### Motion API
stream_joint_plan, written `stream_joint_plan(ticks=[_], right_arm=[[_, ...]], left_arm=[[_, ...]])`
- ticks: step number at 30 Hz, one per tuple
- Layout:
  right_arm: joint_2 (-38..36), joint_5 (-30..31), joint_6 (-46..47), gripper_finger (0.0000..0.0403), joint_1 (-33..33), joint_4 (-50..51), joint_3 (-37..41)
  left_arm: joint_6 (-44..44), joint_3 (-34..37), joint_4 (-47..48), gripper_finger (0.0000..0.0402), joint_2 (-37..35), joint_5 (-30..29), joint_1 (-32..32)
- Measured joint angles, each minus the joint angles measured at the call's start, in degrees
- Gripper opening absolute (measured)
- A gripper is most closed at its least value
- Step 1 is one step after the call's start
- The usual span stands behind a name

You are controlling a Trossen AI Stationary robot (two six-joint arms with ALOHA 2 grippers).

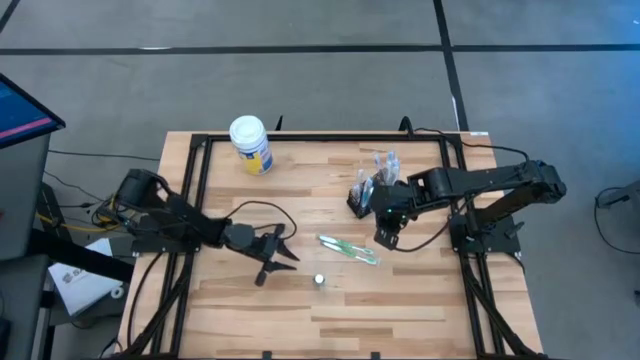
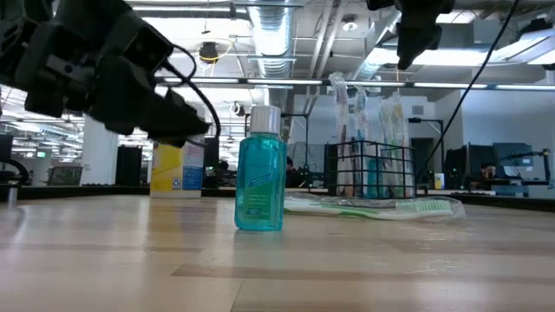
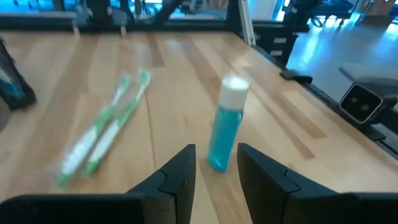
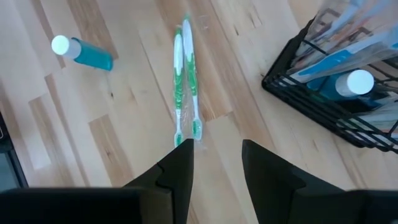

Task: Pick & Place toothbrushing station
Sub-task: Put the blue mouthwash into the mesh organizer

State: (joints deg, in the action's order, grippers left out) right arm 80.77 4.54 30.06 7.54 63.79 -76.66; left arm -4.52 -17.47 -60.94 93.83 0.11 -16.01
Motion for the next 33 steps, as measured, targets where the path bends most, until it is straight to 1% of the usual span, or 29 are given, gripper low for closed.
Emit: stream_joint_plan(ticks=[5, 8, 12, 19, 33], right_arm=[[0.0, 0.0, 0.0, 0.0127, 0.0, -0.1, 0.0], [0.0, 0.0, 0.0, 0.0127, -0.1, -0.2, 0.0], [0.0, 0.0, 0.0, 0.0127, 0.0, -0.4, 0.0], [0.0, 0.0, 0.0, 0.0127, 0.0, -0.7, 0.0], [0.0, 0.0, 0.0, 0.0127, 0.0, -1.0, 0.0]], left_arm=[[-2.0, -2.8, -0.8, 0.0114, 6.0, -0.2, -1.4], [-1.5, -4.9, -0.8, 0.0114, 9.5, -0.2, -2.4], [-0.4, -6.6, -0.9, 0.0114, 12.2, -0.1, -2.9], [-0.3, -8.0, -0.8, 0.0114, 14.0, -0.4, -3.1], [-0.4, -9.0, -0.8, 0.0115, 14.0, -0.6, -3.8]])
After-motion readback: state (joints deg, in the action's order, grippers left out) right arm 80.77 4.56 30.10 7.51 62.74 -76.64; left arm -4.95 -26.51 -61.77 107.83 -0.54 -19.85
